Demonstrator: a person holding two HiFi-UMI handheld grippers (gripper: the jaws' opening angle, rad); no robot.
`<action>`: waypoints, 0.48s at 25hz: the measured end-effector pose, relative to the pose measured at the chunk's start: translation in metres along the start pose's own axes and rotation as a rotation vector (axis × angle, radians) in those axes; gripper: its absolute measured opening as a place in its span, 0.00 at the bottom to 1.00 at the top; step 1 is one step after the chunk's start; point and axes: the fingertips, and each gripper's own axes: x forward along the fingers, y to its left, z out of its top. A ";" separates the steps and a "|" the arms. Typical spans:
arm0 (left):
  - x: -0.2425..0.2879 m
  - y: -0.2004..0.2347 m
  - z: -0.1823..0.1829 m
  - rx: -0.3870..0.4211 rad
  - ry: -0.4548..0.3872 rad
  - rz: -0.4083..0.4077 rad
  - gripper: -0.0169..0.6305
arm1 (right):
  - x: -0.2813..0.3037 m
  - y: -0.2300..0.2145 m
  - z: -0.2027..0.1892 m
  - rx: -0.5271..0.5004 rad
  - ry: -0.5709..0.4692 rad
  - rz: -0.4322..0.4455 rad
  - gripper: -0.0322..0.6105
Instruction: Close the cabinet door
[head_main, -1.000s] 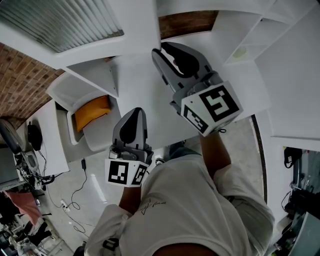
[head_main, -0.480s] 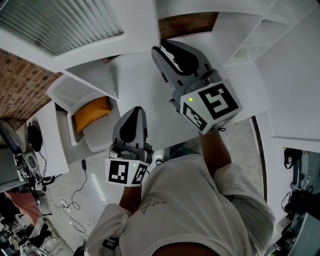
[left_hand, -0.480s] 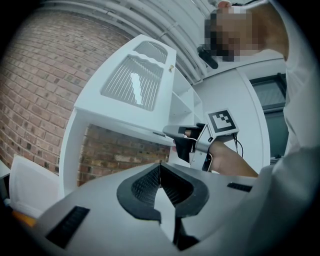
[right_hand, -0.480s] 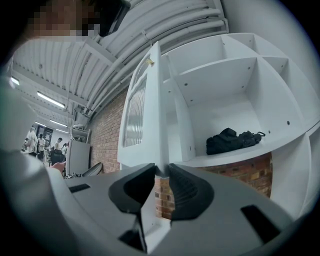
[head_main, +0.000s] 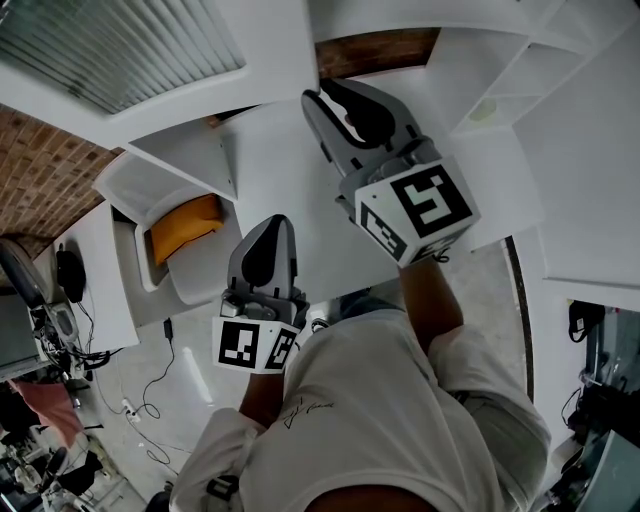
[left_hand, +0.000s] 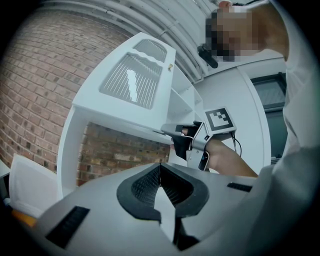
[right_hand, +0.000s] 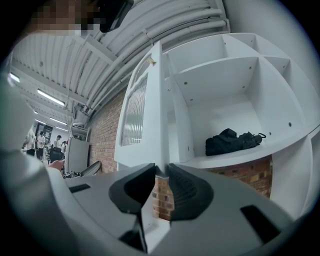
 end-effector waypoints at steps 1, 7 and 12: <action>0.001 0.000 0.000 0.000 0.000 0.000 0.05 | 0.001 0.000 0.000 -0.001 0.000 0.000 0.19; 0.005 -0.003 -0.002 -0.002 -0.001 -0.002 0.05 | 0.004 -0.004 -0.001 -0.009 -0.002 -0.005 0.19; 0.005 -0.006 -0.004 -0.002 0.004 -0.006 0.05 | 0.007 -0.008 -0.003 0.006 -0.001 -0.022 0.18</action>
